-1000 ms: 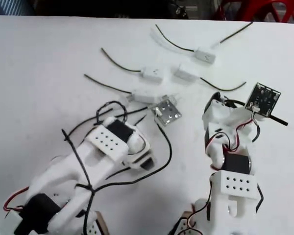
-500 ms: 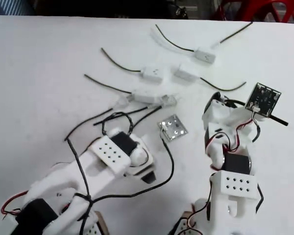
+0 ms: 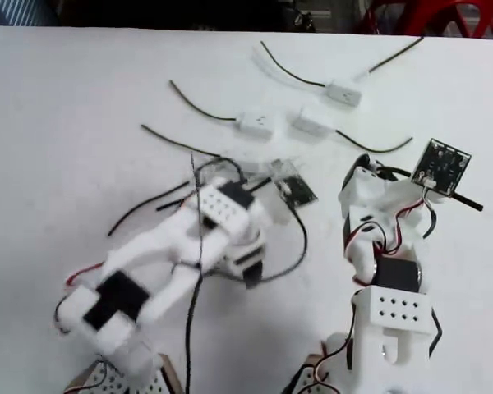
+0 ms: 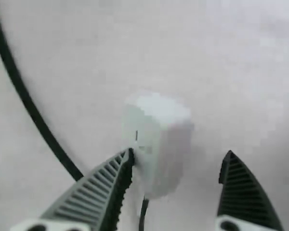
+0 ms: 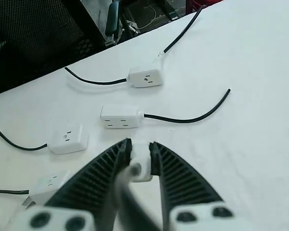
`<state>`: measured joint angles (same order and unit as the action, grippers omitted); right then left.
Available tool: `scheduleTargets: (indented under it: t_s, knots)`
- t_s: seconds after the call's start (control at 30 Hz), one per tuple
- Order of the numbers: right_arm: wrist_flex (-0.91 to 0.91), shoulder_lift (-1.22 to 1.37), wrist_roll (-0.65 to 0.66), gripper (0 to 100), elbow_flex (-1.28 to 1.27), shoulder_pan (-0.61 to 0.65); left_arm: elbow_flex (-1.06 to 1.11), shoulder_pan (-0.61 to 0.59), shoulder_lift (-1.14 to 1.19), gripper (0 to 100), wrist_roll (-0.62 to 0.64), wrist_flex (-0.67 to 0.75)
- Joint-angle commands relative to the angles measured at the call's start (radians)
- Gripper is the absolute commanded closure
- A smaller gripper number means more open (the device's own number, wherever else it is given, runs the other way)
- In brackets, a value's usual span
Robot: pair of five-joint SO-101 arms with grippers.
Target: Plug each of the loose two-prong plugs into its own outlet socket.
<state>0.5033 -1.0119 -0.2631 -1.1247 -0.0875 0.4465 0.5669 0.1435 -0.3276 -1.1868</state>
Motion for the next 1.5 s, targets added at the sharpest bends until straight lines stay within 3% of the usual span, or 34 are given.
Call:
scheduleTargets:
  t_s: [0.0, 0.17, 0.5, 0.63, 0.87, 1.07, 1.47]
  knots:
    - [-0.013, -0.002, -0.002, 98.1, 0.005, -0.001, -0.163, -0.17, 0.074, 71, -0.08, -0.034]
    - [-0.013, -0.002, 0.0, 98.1, 0.005, -0.001, -0.302, -0.289, 0.074, 71, -0.126, -0.13]
    - [0.019, -0.012, 0.002, 98.1, 0.009, 0.005, -0.577, -0.374, -0.002, 71, -0.143, -0.4]
    - [0.081, -0.012, 0.123, 98.1, 0.021, 0.097, -0.557, -0.404, -0.191, 71, -0.14, -0.427]
    - [0.171, -0.002, 0.319, 98.1, 0.025, 0.325, -0.273, -0.466, -0.575, 71, -0.133, -0.361]
    - [0.2, 0.001, 0.525, 98.1, 0.025, 0.456, 0.1, -0.579, -0.883, 71, -0.109, -0.18]
    - [0.193, 0.414, 0.542, 98.1, 0.195, 0.622, 0.621, -0.72, -1.242, 71, -0.106, 0.049]
